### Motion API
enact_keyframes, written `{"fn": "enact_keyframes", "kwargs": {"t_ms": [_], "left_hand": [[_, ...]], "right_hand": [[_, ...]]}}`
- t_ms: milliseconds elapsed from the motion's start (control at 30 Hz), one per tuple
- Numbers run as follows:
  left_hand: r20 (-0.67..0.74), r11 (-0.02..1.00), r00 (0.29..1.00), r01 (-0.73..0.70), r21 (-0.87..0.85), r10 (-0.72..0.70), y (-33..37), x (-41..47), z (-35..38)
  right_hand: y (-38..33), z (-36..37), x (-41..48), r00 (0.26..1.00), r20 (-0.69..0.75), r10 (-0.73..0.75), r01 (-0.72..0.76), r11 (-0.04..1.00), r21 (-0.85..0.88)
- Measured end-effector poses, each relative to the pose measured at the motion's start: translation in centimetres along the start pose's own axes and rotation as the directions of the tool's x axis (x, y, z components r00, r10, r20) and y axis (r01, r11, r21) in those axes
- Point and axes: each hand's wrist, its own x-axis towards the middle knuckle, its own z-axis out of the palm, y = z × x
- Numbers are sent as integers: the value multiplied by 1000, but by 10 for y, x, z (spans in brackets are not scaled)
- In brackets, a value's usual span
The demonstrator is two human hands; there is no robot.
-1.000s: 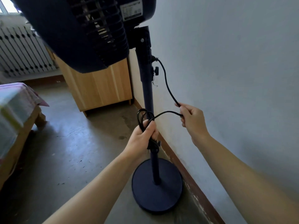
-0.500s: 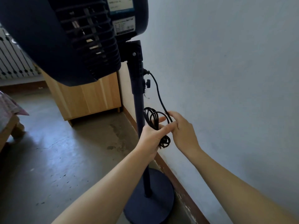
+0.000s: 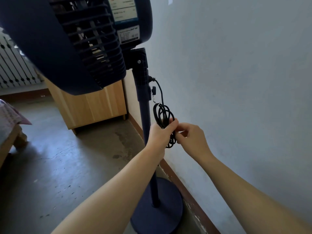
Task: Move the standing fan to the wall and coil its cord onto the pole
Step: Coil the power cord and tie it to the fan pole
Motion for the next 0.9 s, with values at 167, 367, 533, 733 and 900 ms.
{"fn": "enact_keyframes", "kwargs": {"t_ms": [167, 367, 533, 733, 900], "left_hand": [[26, 999, 999, 25, 20, -26, 4, 3, -1], [86, 994, 993, 72, 81, -79, 5, 5, -9], [176, 994, 979, 104, 29, -108, 8, 2, -15], [152, 972, 988, -12, 233, -24, 2, 1, -14], [194, 972, 981, -60, 229, 15, -4, 4, -13]], "right_hand": [[-4, -10, -1, 994, -106, -18, 11, 998, -61], [-13, -21, 14, 970, -243, 15, -14, 1000, 3], [-43, -18, 26, 964, -178, -198, 186, 979, -81], [-76, -3, 49, 960, -189, -206, 159, 959, -233], [-85, 4, 55, 975, -192, -112, 38, 936, -349]]}}
